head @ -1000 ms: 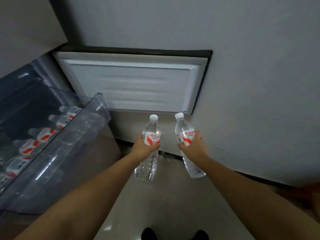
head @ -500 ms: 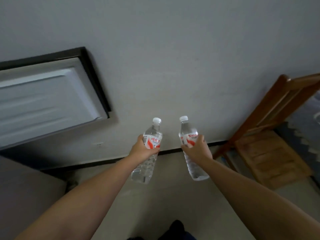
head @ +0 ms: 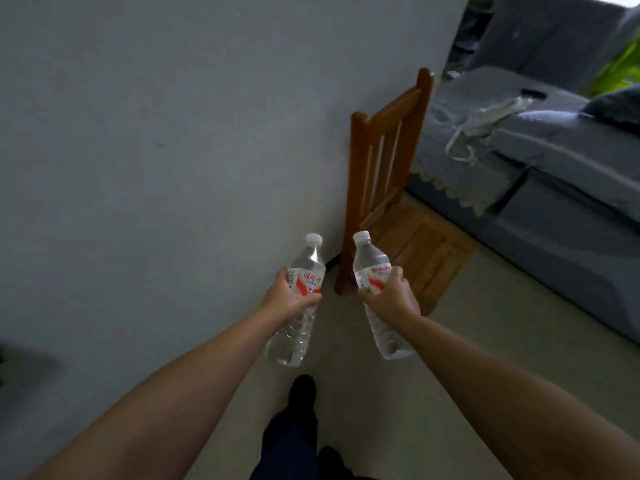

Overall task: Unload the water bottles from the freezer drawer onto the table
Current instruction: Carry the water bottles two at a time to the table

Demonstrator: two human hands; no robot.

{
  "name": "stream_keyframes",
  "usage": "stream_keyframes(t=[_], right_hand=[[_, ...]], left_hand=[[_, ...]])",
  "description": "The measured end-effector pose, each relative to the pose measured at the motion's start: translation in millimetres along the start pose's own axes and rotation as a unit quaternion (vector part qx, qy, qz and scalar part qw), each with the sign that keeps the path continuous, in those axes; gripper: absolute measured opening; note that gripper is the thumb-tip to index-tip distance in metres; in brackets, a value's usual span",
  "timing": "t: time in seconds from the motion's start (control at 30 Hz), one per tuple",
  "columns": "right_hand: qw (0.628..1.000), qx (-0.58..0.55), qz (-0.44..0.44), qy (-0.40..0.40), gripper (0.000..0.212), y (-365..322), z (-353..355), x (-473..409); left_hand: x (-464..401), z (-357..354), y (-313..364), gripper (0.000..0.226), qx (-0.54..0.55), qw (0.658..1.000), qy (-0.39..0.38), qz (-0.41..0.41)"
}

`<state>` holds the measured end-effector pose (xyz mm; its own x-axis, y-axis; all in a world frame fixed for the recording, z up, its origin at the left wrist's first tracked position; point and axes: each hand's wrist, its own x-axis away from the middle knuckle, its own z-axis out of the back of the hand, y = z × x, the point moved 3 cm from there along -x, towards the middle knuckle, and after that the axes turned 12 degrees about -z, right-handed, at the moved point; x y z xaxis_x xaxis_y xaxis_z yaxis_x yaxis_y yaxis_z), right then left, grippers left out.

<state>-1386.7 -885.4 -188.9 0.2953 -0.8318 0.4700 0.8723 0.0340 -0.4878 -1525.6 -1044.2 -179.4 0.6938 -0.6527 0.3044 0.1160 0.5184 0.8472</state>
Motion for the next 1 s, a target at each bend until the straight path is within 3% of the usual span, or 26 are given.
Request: stream_keyframes(t=[0.27, 0.5, 0.83, 1.0], right_hand=[[0.991, -0.071, -0.091, 0.067, 0.060, 38, 61, -63], [0.961, -0.131, -0.196, 0.141, 0.056, 79, 109, -97], [0.896, -0.220, -0.320, 0.214, 0.060, 199, 166, -89], [0.869, -0.229, -0.357, 0.255, 0.059, 283, 222, -92]], left_hand=[[-103, -74, 71, 0.086, -0.034, 0.985, -0.159, -0.064], [-161, -146, 131, 0.085, -0.083, 0.947, -0.287, -0.116], [-143, -303, 196, 0.083, -0.137, 0.884, -0.423, -0.144], [-111, -408, 242, 0.081, -0.163, 0.858, -0.452, -0.183]])
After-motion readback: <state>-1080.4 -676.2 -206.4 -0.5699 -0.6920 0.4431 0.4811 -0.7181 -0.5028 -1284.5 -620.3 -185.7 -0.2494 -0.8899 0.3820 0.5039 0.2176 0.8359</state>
